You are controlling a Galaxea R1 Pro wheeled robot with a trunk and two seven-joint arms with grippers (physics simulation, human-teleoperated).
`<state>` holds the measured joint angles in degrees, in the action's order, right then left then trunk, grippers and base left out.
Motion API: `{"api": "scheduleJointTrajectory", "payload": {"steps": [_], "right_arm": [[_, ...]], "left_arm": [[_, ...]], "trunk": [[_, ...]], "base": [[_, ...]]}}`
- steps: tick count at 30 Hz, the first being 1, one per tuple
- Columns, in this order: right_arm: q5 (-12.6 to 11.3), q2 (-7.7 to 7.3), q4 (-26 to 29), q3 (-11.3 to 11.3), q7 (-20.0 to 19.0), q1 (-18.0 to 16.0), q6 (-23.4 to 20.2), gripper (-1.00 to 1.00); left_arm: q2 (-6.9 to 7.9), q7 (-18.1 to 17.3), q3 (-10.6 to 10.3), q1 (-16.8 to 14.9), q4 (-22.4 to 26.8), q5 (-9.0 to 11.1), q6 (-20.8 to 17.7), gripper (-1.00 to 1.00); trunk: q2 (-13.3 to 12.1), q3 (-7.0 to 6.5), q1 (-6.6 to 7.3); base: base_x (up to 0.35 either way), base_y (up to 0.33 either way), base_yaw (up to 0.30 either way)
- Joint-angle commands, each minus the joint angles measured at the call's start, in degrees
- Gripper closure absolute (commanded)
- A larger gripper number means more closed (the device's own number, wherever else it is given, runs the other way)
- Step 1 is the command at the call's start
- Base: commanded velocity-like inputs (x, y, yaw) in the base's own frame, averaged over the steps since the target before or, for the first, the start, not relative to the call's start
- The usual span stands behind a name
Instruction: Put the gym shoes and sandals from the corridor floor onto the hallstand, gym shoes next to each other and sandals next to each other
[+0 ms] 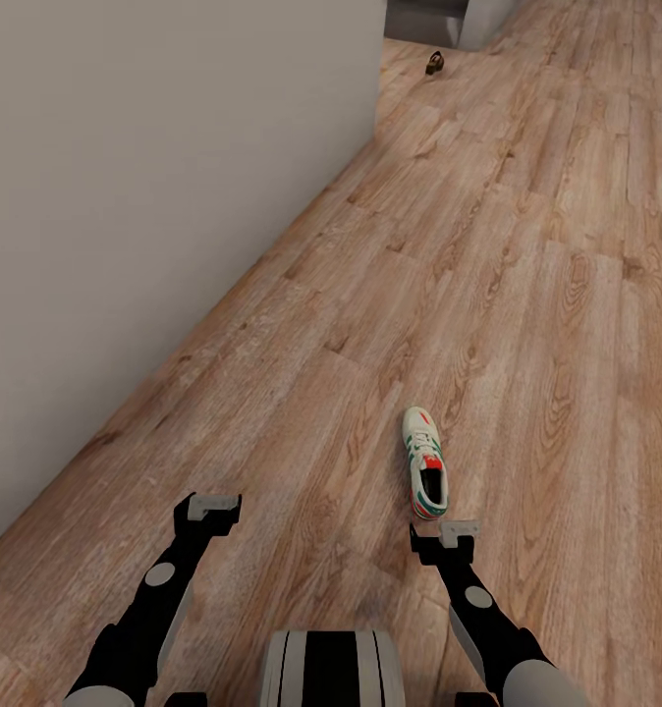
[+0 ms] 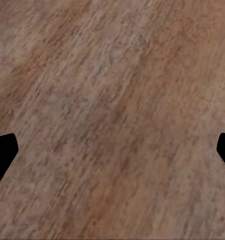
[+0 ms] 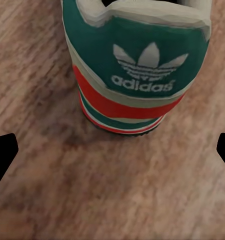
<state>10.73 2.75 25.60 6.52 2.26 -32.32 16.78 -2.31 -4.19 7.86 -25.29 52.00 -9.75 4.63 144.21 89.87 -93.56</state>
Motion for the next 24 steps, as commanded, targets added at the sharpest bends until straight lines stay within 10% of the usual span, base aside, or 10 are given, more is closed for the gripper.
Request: {"api": "scheduleJointTrajectory", "payload": {"steps": [1, 24], "right_arm": [[0.6, 0.06, 0.0, 0.3, 0.1, 0.0, 0.2, -1.00], [0.6, 0.06, -0.1, 0.3, 0.1, 0.0, 0.2, -1.00]], "left_arm": [[-0.10, -0.4, 0.3, 0.0, 0.3, -0.6, 0.2, -1.00], [-0.06, -0.4, -0.9, -0.1, 2.0, -0.8, 0.2, -1.00]], "trunk": [[0.0, 0.03, 0.01], [0.0, 0.03, 0.01]], "base": [[0.000, 0.000, 0.000], [0.041, 0.000, 0.000]]}}
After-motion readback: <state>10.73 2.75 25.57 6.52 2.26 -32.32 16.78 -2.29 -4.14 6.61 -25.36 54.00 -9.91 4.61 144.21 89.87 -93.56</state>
